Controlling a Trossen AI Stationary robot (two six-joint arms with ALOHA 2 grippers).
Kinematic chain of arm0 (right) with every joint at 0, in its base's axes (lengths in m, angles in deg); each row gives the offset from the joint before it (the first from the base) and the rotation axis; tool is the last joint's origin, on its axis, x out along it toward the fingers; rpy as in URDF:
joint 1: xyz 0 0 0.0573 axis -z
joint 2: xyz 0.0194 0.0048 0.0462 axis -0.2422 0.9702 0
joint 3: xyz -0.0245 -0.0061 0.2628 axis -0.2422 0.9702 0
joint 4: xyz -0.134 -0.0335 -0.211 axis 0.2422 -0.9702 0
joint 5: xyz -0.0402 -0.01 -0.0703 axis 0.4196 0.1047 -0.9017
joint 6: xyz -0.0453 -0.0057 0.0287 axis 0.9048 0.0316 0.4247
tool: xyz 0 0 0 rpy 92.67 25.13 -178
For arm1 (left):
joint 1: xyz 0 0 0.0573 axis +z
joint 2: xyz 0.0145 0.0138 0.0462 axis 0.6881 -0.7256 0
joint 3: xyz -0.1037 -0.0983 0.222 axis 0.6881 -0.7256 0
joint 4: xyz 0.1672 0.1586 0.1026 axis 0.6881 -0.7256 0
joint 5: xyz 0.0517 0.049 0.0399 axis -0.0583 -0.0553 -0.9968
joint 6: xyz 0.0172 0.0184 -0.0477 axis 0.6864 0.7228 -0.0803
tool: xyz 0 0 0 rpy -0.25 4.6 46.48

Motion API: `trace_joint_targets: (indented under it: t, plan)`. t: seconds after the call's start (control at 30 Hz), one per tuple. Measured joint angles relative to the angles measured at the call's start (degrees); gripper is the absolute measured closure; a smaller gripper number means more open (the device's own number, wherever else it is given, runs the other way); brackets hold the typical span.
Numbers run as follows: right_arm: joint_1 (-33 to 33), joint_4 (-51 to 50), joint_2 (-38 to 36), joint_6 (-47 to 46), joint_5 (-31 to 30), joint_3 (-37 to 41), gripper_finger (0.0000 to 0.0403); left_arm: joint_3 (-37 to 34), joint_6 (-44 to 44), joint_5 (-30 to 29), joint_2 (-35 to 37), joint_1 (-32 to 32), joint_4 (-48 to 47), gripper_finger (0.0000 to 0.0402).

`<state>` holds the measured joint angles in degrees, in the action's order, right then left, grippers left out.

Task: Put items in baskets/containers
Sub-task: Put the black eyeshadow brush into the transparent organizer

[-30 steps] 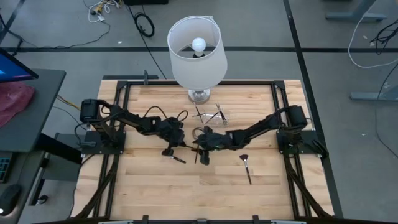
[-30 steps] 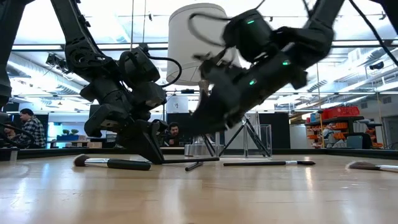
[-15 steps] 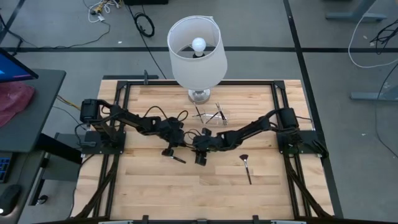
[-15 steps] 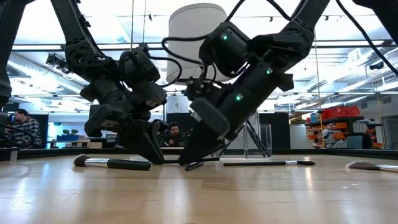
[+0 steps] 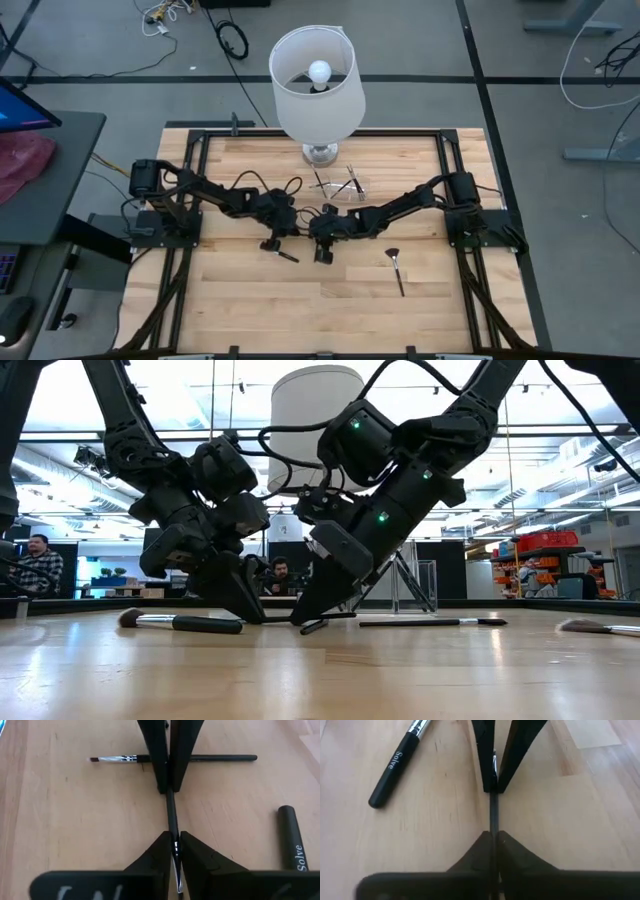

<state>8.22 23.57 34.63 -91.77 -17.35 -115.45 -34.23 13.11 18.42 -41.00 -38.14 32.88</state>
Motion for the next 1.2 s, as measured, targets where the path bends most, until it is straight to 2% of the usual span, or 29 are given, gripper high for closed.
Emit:
trace_joint_targets:
  t: [0.37, 0.53, 0.67, 0.83, 1.03, 1.13, 1.2]
  plan:
    - [-1.4, 6.8, 0.4, -2.1, -6.2, 0.4, 0.0395, -0.1, -5.7, -4.7, 4.3, -4.0, 0.1, 0.0291]
    - [-1.9, 4.3, -1.6, -1.6, -6.4, 0.5, 0.0397, 0.0, -7.3, -12.9, 8.5, -7.2, -1.7, 0.0282]
    - [-2.4, 0.7, -7.0, -1.3, -7.1, 0.5, 0.0398, 0.0, -7.3, -19.5, 12.1, -9.8, -1.9, 0.0274]
    - [-4.4, -12.6, -15.0, -1.3, -17.4, 0.4, 0.0398, 0.1, -7.0, -30.0, 16.3, -13.7, -1.6, 0.0266]
    - [-7.5, -32.3, -24.3, -11.2, -29.8, 2.5, 0.0399, 0.1, -0.3, -44.3, 22.5, -18.7, -0.2, 0.0266]
    - [-9.0, -34.8, -29.1, -15.5, -37.1, 5.5, 0.0399, 0.1, 0.5, -46.7, 25.4, -20.0, -0.1, 0.0266]
    - [-9.7, -31.1, -32.2, -15.8, -40.3, 8.5, 0.0399, 0.1, -0.4, -46.4, 26.0, -20.0, 1.4, 0.0266]
